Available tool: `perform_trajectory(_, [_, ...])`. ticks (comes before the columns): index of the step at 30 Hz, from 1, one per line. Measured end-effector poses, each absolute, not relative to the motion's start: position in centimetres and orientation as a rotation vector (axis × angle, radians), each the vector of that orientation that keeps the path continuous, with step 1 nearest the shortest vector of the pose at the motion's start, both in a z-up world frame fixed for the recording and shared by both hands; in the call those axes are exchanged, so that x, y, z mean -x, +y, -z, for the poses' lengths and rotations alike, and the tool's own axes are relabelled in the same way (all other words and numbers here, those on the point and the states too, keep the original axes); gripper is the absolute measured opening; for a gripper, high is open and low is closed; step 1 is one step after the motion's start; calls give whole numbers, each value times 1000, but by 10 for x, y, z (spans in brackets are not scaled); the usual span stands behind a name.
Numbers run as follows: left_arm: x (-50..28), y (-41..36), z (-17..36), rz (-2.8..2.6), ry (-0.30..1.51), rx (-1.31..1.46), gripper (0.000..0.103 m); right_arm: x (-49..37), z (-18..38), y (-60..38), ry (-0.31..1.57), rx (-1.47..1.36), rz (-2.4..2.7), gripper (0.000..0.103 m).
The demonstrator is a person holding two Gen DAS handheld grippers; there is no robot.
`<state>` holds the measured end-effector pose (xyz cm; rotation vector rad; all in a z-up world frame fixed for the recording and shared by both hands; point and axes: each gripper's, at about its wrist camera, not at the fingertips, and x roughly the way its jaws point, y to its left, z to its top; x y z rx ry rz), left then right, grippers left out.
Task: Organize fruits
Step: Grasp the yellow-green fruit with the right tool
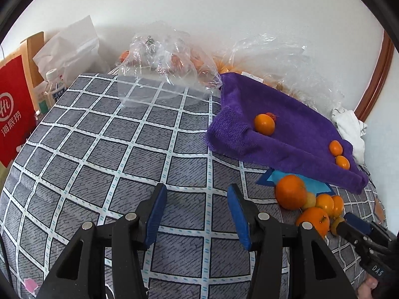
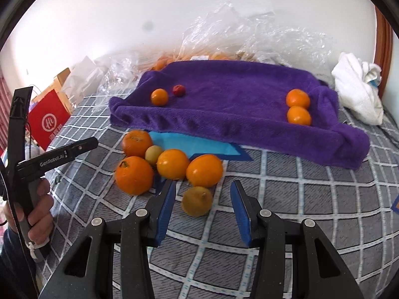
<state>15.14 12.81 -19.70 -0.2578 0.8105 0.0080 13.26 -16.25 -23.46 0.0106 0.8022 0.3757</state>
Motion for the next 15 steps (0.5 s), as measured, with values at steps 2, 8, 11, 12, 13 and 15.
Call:
perform_trajectory(2, [-152, 132, 198, -10, 810, 286, 48, -136, 242, -158, 829, 6, -369, 39])
perform_trajectory(8, [-152, 125, 197, 27, 798, 264, 48, -134, 241, -161, 817, 9, -334, 28])
perform_trajectory(11, [-150, 118, 195, 65, 791, 232, 48, -128, 236, -171, 779, 39, -302, 28])
perform_trajectory(12, [-150, 117, 195, 73, 792, 230, 48, -129, 235, -178, 772, 40, -280, 28])
perform_trajectory(13, [-150, 117, 195, 76, 794, 231, 48, -130, 235, -184, 773, 37, -263, 28])
perform_trajectory(15, [-151, 116, 195, 86, 791, 232, 47, -134, 235, -199, 781, 16, -229, 28])
